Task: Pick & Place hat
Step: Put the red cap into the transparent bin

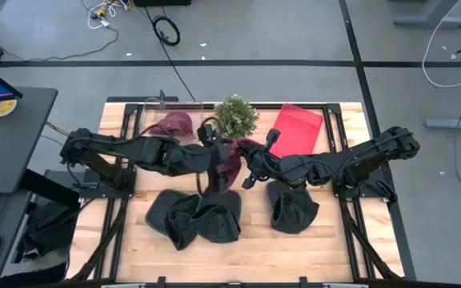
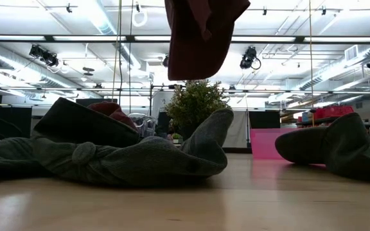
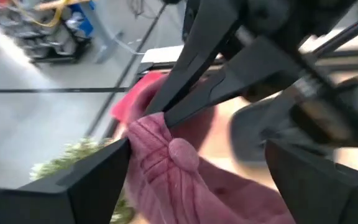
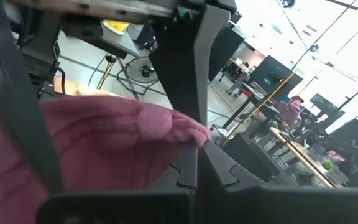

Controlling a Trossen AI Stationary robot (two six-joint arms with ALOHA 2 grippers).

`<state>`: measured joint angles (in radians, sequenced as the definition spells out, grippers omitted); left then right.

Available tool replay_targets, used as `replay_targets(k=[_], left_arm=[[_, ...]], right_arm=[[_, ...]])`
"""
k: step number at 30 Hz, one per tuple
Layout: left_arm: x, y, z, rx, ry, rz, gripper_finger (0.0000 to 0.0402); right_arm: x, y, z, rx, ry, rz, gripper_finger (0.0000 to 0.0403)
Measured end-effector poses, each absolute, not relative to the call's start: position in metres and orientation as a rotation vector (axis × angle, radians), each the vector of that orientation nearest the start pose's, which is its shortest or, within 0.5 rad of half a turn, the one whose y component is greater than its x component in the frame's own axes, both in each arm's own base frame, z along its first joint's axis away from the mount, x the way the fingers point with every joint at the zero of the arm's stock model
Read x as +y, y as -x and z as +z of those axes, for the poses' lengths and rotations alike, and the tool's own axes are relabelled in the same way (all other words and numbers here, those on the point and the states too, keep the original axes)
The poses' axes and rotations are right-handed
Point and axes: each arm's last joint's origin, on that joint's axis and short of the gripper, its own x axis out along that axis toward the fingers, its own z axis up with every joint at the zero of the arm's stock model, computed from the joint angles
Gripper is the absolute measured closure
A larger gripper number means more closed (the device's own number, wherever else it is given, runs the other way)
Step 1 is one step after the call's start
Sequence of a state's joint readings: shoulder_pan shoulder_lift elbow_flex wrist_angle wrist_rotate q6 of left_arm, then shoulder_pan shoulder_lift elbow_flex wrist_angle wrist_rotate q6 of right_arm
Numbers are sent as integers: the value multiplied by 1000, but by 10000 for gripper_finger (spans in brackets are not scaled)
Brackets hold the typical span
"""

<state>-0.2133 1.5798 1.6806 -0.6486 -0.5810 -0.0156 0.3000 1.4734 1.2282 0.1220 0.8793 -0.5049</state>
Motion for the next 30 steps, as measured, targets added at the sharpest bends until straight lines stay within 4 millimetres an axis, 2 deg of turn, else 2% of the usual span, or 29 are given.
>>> replay_targets(k=[4,8,12,17,19,20,30], left_arm=[[-51,-340,394,557,-293,469,33],[-48,-337,392,594,-364,546,81],[-46,-335,389,630,-387,558,168],[-46,-333,387,676,-434,525,320],[-46,-331,385,701,-444,514,377],[-46,-329,384,722,-455,510,386],[-43,-308,374,924,-631,576,397]], right_arm=[[78,-324,354,250,556,-530,403],[78,-324,353,255,548,-529,403],[78,-324,354,233,531,-509,403],[80,-325,354,219,516,-462,394],[82,-324,353,217,486,-449,374],[83,-324,352,224,487,-441,360],[99,-316,348,259,484,-483,163]])
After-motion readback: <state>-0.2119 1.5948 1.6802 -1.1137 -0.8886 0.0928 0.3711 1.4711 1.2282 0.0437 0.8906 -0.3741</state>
